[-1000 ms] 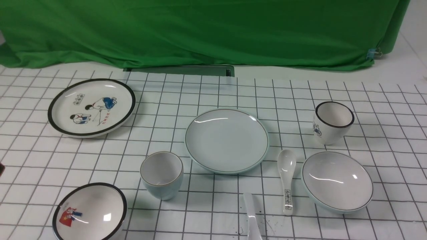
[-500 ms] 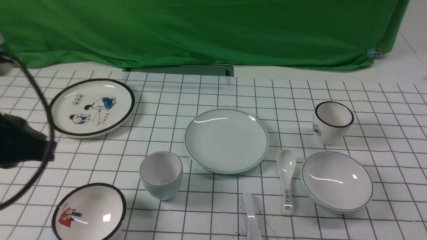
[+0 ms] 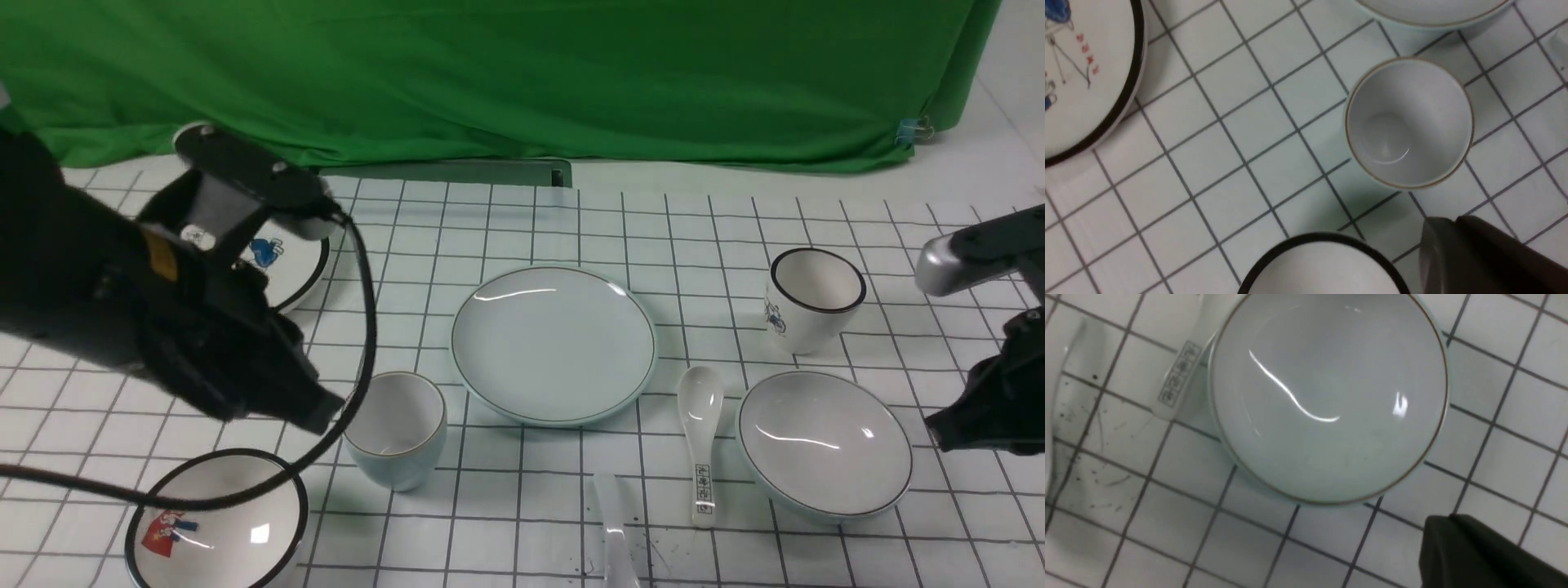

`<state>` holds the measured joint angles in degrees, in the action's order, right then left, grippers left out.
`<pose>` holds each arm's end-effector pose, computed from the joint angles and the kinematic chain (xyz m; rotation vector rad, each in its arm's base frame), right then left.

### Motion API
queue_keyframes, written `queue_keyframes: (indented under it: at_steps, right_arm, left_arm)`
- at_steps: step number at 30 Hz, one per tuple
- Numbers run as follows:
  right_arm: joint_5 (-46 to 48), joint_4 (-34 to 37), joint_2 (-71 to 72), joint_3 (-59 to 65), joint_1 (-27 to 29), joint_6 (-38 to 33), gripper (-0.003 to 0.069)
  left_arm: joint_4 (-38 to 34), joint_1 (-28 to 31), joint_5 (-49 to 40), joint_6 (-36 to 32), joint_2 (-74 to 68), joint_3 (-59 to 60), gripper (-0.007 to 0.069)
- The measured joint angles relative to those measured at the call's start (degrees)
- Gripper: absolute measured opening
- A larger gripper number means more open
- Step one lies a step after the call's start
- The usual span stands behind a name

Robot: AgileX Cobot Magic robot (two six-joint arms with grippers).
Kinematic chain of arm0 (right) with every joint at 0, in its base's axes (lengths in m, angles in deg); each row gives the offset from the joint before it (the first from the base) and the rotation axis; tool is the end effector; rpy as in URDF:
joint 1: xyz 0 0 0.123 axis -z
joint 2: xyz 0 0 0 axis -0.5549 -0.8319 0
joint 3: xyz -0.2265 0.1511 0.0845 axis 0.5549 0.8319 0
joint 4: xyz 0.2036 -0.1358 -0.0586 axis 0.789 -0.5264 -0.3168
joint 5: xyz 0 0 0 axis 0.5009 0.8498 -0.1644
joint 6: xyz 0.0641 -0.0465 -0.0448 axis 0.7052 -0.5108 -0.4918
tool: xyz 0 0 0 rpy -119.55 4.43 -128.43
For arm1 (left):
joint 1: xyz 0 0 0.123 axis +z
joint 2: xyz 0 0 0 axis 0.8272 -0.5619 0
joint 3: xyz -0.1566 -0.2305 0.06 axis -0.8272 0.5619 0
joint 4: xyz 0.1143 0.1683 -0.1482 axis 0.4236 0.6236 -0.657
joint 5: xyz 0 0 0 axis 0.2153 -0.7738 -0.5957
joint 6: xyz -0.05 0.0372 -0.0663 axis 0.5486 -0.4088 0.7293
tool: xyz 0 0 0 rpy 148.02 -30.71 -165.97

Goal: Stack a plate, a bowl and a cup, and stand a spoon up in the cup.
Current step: Use the right arm to grab a blue rice bowl

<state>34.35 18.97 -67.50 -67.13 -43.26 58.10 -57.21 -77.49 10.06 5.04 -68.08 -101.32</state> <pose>0.2525 0.0528 0.2654 -0.4807 2.6411 0.1497 0.2317 -0.0985 0.3148 0.7398 2.4716 -0.1586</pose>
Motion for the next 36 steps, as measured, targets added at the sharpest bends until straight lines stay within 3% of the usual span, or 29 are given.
queue_keyframes:
  at_steps: [5,7,9,10,14,18,22,23,27,36]
  right_arm:
    - [-5.61,-0.05,-6.55,-1.28,0.0,1.28,0.0117]
    - [-9.06,-0.05,-10.26,-1.34,0.0,2.12,0.0281]
    - [-10.04,-0.09,-11.82,-1.34,0.0,2.79,0.036]
    - [-11.13,-0.09,-13.79,-1.34,0.0,3.28,0.0445]
    - [-14.03,-0.09,-17.19,-1.34,0.0,4.18,0.0512]
    - [-16.08,-0.09,-19.22,-1.34,0.0,4.96,0.0467]
    - [-17.43,-0.12,-20.33,-1.34,0.0,5.55,0.0314]
    - [-17.43,-0.17,-20.39,-1.34,0.0,5.55,0.0307]
    - [-16.87,-0.11,-20.31,-1.4,0.0,5.55,0.0131]
    - [-9.92,-0.16,-13.6,-3.69,-0.07,4.2,0.0074]
  left_arm:
    - [-0.81,-0.01,0.48,-0.04,-1.22,-2.3,-0.0029]
    - [-0.81,-0.01,0.35,-0.04,-1.22,-2.31,-0.0029]
    - [-0.81,-0.01,0.21,-0.04,-1.22,-2.31,-0.0029]
    - [-0.81,-0.01,0.16,-0.04,-1.22,-2.31,-0.0029]
    - [-0.75,-0.01,0.16,-0.04,-1.22,-2.31,-0.0029]
    - [-0.65,-0.01,0.66,-0.04,-1.22,-2.31,-0.0029]
    - [-0.65,-0.01,2.86,-0.04,-1.22,-2.31,-0.0029]
    - [-0.65,-0.01,2.95,-0.04,-1.22,-2.31,-0.0029]
    - [-0.59,-0.01,3.96,-0.04,-1.22,-2.31,-0.0029]
    - [0.58,-0.01,3.67,-0.04,-1.22,-2.31,-0.0029]
